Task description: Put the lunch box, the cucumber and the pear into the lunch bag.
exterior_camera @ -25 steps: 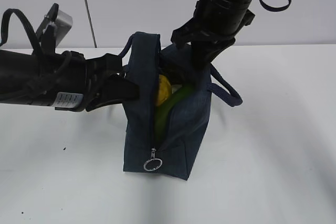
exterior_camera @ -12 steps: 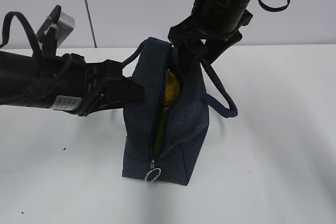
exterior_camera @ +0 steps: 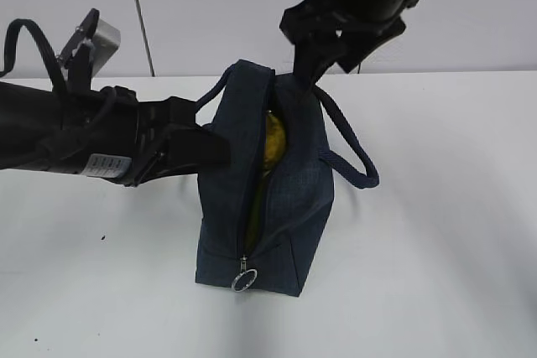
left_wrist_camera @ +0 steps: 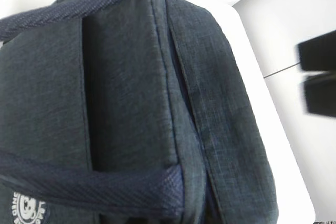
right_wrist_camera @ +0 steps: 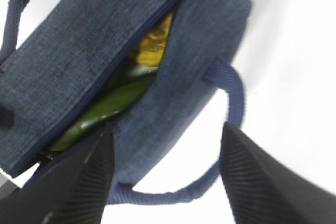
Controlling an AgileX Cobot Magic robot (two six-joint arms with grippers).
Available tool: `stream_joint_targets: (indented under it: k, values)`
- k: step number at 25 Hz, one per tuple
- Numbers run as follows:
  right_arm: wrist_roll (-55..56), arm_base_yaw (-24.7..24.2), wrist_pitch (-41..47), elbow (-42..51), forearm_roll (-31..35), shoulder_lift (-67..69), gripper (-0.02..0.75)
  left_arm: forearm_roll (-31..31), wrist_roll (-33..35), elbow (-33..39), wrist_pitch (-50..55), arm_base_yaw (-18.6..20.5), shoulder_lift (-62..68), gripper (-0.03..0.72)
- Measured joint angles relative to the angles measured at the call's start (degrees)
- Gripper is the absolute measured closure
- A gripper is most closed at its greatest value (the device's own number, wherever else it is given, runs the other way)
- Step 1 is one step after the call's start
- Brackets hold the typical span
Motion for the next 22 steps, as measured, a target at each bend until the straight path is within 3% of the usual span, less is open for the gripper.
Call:
stream_joint_targets:
  k: [5, 11, 15, 22]
  values:
    - [2.99, 0.0, 0.0, 0.29, -6.59, -7.03, 0.247, 0.06, 0.0, 0.0, 0.68, 0.0, 0.0, 0.526]
    - [4.7, 0.0, 0.32, 5.22, -7.33, -16.88, 0.248, 0.37, 0.0, 0.0, 1.22, 0.0, 0.0, 0.608]
    - [5.05, 0.0, 0.32, 14.04, -7.33, -23.12, 0.248, 0.41, 0.0, 0.0, 1.36, 0.0, 0.0, 0.693]
    - [6.11, 0.0, -6.61, 33.65, -5.52, -31.51, 0.26, 0.67, 0.0, 0.0, 2.45, 0.0, 0.0, 0.701]
